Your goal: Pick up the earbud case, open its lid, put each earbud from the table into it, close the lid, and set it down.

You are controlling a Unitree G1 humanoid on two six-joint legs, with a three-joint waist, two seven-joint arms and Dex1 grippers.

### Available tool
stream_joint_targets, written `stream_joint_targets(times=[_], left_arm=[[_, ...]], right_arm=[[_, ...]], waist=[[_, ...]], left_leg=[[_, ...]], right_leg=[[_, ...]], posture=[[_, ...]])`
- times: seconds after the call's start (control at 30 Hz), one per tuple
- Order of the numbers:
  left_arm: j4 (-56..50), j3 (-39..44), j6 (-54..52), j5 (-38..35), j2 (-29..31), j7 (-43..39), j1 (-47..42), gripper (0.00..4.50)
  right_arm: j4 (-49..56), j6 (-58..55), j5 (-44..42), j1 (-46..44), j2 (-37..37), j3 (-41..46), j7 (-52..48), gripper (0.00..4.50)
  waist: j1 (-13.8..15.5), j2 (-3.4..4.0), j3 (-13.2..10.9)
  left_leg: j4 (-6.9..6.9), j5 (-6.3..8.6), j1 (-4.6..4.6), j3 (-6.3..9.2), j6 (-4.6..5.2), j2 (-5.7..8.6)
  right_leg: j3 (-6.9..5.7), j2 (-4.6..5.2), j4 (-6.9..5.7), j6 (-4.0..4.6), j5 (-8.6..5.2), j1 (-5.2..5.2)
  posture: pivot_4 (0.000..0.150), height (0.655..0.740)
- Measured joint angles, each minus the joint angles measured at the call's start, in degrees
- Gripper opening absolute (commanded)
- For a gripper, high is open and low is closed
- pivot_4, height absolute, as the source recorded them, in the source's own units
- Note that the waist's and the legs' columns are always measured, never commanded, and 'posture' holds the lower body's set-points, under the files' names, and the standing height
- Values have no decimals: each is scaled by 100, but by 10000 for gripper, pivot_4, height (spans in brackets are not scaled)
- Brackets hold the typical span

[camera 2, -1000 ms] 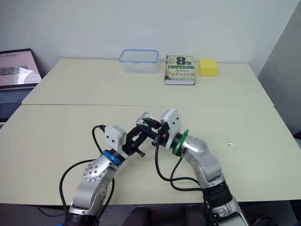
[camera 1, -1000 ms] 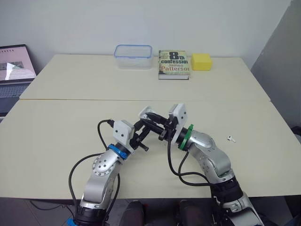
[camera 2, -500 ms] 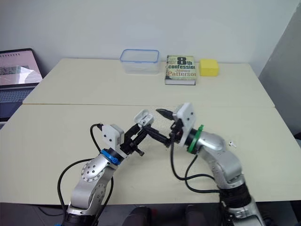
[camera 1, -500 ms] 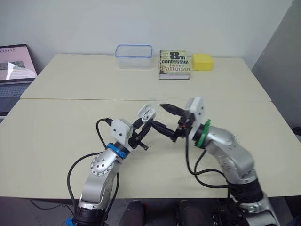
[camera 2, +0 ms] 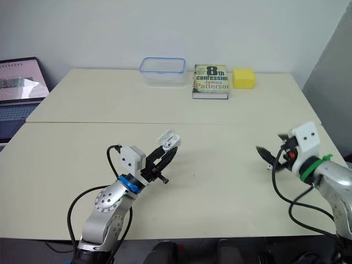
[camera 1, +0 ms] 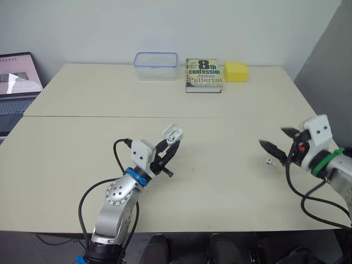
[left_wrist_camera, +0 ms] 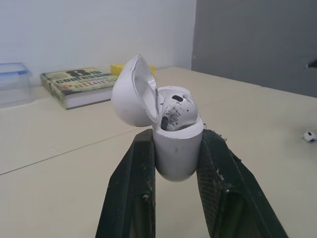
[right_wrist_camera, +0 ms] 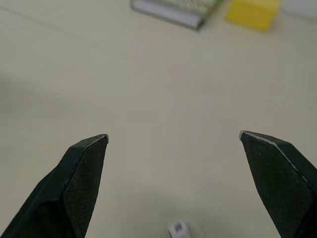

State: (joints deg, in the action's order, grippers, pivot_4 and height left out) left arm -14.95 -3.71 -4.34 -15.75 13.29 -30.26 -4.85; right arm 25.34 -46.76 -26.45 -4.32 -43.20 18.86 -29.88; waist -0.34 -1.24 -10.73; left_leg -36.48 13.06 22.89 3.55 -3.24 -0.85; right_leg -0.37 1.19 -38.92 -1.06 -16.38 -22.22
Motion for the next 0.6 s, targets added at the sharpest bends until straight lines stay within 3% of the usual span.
stream_joint_targets(times=[0.17,0.6], left_arm=[[17,-52,-1,4,-6,-40,0,7476],[91,-82,-1,12,4,-48,13,7476]], right_arm=[[-1093,601,435,-5,-337,-469,-510,45000],[-3619,1996,1182,-1192,-564,-1586,-2053,45000]], waist=[[0,1,0],[18,1,-2]], left_leg=[[-4,-1,-1,-5,2,4],[-2,-1,0,-9,1,4]], right_leg=[[3,0,1,0,0,3],[8,1,3,-1,0,1]], posture=[[1500,7278],[1500,7278]])
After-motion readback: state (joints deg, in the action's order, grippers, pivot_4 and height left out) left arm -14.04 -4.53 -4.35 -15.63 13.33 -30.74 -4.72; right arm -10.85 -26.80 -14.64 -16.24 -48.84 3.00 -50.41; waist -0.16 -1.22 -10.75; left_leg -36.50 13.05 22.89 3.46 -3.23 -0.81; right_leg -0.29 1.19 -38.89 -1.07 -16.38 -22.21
